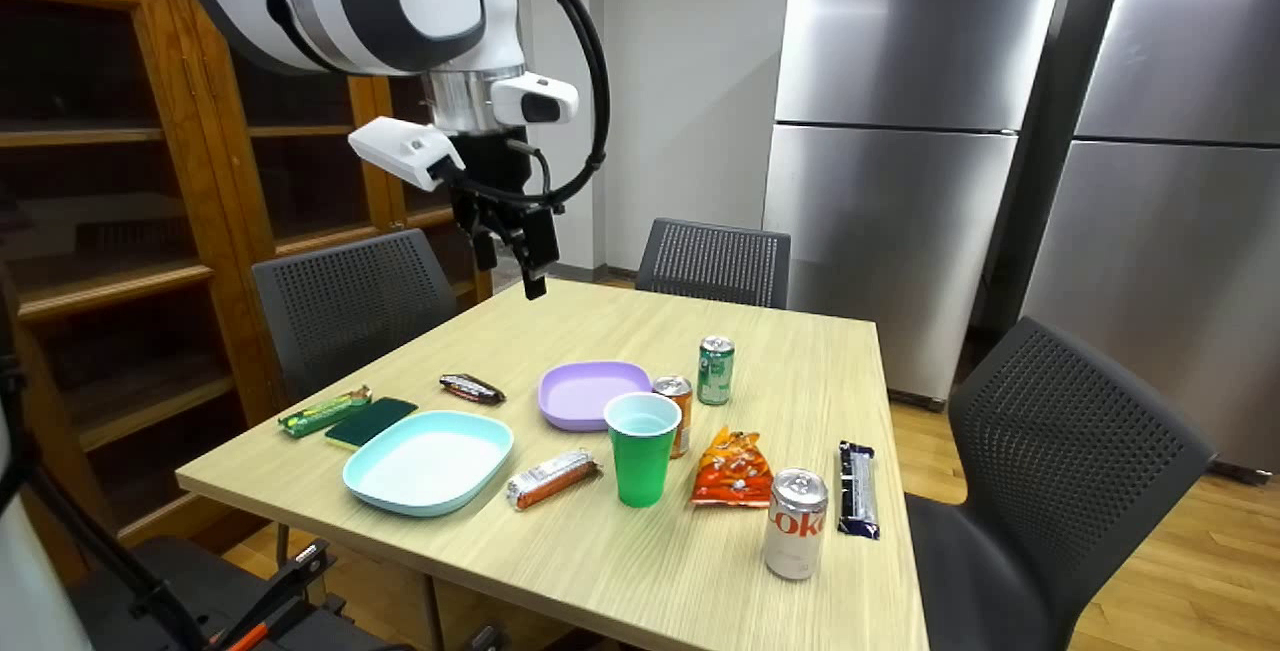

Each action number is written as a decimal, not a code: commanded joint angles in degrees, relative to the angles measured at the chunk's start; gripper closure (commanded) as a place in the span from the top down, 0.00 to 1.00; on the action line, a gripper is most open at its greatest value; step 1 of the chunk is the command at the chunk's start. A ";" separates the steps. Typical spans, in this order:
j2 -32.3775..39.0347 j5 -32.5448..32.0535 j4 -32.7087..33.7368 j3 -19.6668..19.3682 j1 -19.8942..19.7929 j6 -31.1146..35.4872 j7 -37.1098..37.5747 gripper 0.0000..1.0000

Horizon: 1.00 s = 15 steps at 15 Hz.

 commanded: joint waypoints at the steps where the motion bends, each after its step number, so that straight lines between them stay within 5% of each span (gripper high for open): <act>1: 5.58 -0.98 1.78 0.16 -1.18 0.48 1.52 1.00; 10: 5.30 -0.20 0.96 -0.48 -0.42 0.63 0.12 1.00; 15: 11.43 -1.25 1.98 0.39 -0.92 2.33 4.02 1.00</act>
